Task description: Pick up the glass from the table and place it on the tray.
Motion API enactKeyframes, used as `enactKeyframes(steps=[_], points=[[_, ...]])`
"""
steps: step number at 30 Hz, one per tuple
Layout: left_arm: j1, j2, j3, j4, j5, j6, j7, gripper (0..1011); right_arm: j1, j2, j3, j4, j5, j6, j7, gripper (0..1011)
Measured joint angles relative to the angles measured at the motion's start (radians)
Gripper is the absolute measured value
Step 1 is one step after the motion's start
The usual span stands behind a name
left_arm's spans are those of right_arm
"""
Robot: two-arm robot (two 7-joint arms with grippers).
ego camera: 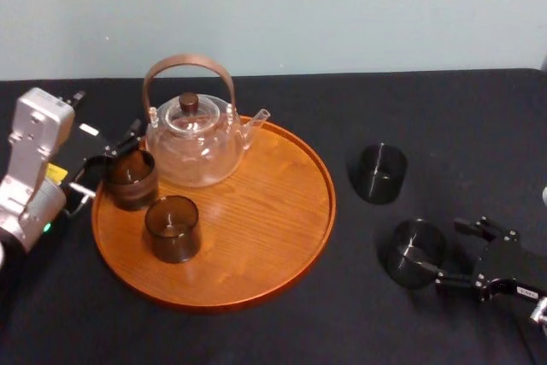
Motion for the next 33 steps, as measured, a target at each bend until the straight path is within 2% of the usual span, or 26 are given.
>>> enactKeyframes(steps=[33], points=[[0.000, 0.000, 0.000, 0.000, 0.000, 0.000, 0.000, 1001, 0.132, -0.033, -0.109, 0.075, -0.025, 0.041, 0.018, 1002]])
